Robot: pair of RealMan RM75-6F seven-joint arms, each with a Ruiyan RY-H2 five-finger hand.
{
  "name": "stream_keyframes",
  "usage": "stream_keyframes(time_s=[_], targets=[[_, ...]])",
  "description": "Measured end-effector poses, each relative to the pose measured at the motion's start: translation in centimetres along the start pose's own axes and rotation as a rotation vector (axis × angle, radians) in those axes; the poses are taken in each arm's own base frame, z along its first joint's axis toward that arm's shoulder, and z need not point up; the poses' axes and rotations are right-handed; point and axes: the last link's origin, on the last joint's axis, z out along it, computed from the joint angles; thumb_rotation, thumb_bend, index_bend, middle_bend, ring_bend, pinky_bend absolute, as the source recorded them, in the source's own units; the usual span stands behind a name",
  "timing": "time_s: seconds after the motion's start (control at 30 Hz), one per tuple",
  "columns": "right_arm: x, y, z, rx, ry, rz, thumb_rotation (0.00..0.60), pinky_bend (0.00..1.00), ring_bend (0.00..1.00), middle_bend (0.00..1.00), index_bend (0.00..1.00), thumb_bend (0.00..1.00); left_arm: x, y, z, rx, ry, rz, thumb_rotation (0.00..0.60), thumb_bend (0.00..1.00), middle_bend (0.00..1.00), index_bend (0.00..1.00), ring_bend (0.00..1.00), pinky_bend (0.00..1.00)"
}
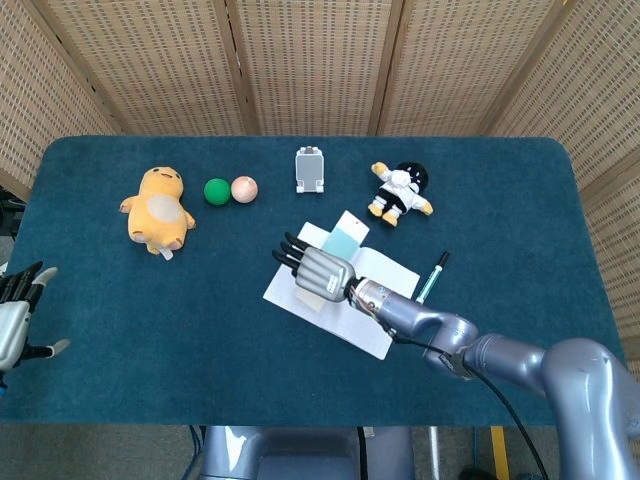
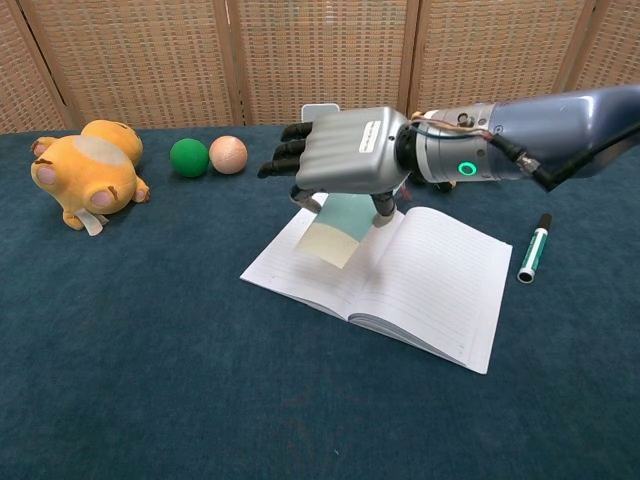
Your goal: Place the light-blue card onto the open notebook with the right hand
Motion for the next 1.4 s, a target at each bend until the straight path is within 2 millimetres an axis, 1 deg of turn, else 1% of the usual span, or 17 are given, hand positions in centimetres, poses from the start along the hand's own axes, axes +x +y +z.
stream_keyframes(time_s=[0.27,0.33,0.47,0.6,0.63,0.7,0.77,0.83,0.87,0.97,1.17,1.2,1.23,1.3,1.33,1.37,1.4], targets=[[-0.1,-1.2,1.8,0.031,-0.003,-0.013,0.600,0.04,0.00,0.00,0.57,0.24,-0.1,0.0,0.6,0.012,-0.009,0.000,0.600,0.00,0.00,0.00,0.00,0.00],[-0.3,-1.4,2.1,0.041,-0.011,-0.026,0.600,0.04,0.00,0.00,0.57,0.23,-0.1,0.0,0.6,0.012,-0.005,0.001,0.600,0.00,0.00,0.00,0.00,0.00],[-0.9,-1.7,2.3,0.056,-0.031,-0.044,0.600,0.05,0.00,0.00,0.57,0.21,-0.1,-0.1,0.7,0.016,-0.001,-0.001,0.600,0.00,0.00,0.00,0.00,0.00],[-1.5,-1.8,2.0,0.064,-0.039,-0.057,0.600,0.05,0.00,0.00,0.57,0.21,-0.1,-0.1,0.7,0.017,-0.005,-0.001,0.600,0.00,0.00,0.00,0.00,0.00],[-1.6,-1.7,1.9,0.065,-0.040,-0.057,0.600,0.05,0.00,0.00,0.56,0.20,-0.1,-0.1,0.8,0.017,-0.006,-0.001,0.600,0.00,0.00,0.00,0.00,0.00],[-1.6,-1.6,1.6,0.067,-0.036,-0.059,0.600,0.05,0.00,0.00,0.45,0.18,-0.1,-0.1,0.8,0.017,-0.005,-0.001,0.600,0.00,0.00,0.00,0.00,0.00],[-1.5,-1.6,1.4,0.071,-0.027,-0.065,0.600,0.05,0.00,0.00,0.23,0.15,-0.1,-0.1,0.8,0.018,-0.003,-0.002,0.600,0.00,0.00,0.00,0.00,0.00],[-1.4,-1.5,1.2,0.072,-0.019,-0.062,0.600,0.05,0.00,0.00,0.11,0.14,-0.1,0.0,0.8,0.017,-0.002,-0.003,0.600,0.00,0.00,0.00,0.00,0.00],[-1.3,-1.4,1.1,0.072,-0.016,-0.059,0.600,0.05,0.00,0.00,0.06,0.12,-0.1,0.0,0.8,0.017,-0.002,-0.002,0.600,0.00,0.00,0.00,0.00,0.00],[-1.0,-1.4,0.8,0.072,-0.003,-0.041,0.600,0.05,0.00,0.00,0.01,0.10,-0.1,0.0,0.8,0.016,-0.005,0.001,0.600,0.00,0.00,0.00,0.00,0.00],[-1.1,-0.9,0.0,0.069,0.003,-0.050,0.600,0.05,0.00,0.00,0.00,0.11,-0.1,0.1,0.7,0.014,-0.005,0.002,0.600,0.00,0.00,0.00,0.00,0.00],[-1.1,-0.8,0.0,0.066,0.006,-0.048,0.600,0.05,0.00,0.00,0.00,0.12,-0.1,0.1,0.7,0.014,-0.004,0.001,0.600,0.00,0.00,0.00,0.00,0.00],[-1.1,-0.7,-0.2,0.058,0.011,-0.040,0.600,0.05,0.00,0.00,0.00,0.16,-0.1,0.0,0.7,0.015,-0.004,0.000,0.600,0.00,0.00,0.00,0.00,0.00],[-0.9,-0.4,-0.5,0.040,0.026,-0.014,0.600,0.05,0.00,0.00,0.00,0.30,-0.1,0.0,0.7,0.016,-0.003,-0.002,0.600,0.00,0.00,0.00,0.00,0.00],[-0.8,-0.2,-0.7,0.027,0.036,0.014,0.600,0.05,0.00,0.00,0.01,0.43,-0.1,0.0,0.7,0.016,-0.003,-0.002,0.600,0.00,0.00,0.00,0.00,0.00],[-0.7,-0.1,-0.8,0.018,0.040,0.040,0.600,0.05,0.00,0.00,0.01,0.60,-0.1,-0.1,0.7,0.016,-0.004,-0.002,0.600,0.00,0.00,0.00,0.00,0.00],[-0.7,0.0,-1.0,0.010,0.043,0.070,0.600,0.05,0.00,0.00,0.01,0.73,-0.1,-0.1,0.7,0.015,-0.004,-0.003,0.600,0.00,0.00,0.00,0.00,0.00]])
